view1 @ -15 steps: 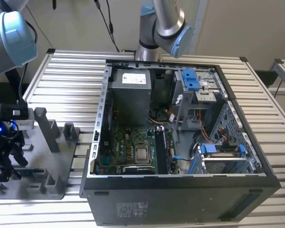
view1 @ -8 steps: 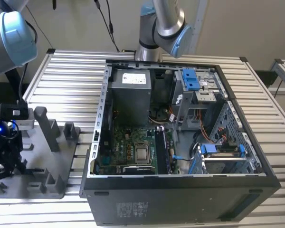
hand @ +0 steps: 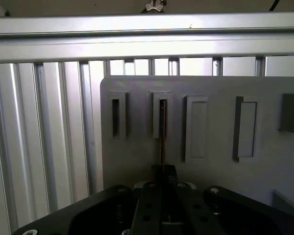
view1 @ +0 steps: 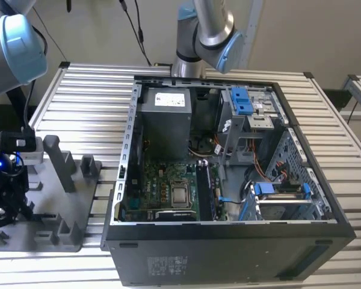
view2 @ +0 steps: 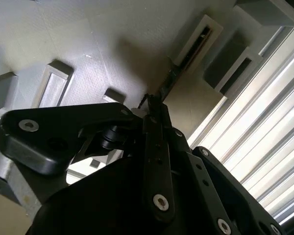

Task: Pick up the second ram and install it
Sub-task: 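Pick up the second ram and move it above second insertion slot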

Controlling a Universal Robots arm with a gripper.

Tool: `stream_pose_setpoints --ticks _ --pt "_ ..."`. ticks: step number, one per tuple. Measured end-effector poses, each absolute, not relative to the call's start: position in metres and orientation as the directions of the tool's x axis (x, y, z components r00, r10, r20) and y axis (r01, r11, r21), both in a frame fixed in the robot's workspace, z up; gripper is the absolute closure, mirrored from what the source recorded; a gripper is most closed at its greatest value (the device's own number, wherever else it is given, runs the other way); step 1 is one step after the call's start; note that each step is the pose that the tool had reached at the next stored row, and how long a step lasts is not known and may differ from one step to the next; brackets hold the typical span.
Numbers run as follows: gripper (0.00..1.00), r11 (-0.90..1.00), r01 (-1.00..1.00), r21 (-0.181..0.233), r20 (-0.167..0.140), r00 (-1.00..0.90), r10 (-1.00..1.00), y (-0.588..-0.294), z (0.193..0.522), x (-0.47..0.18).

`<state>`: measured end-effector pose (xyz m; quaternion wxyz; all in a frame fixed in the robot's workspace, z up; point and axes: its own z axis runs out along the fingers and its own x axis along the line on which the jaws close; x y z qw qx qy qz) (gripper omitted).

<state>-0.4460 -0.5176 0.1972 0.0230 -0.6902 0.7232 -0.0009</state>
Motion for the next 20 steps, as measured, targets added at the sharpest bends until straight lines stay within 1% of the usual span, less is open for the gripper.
stream_pose_setpoints --ticks 12,20 --pt "0.86 0.047 -0.998 -0.033 -0.032 -0.046 -0.998 -0.518 0.199 -0.446" --pt "0.86 0.046 -0.998 -0.033 -0.032 -0.045 -0.998 -0.518 0.218 -0.446"
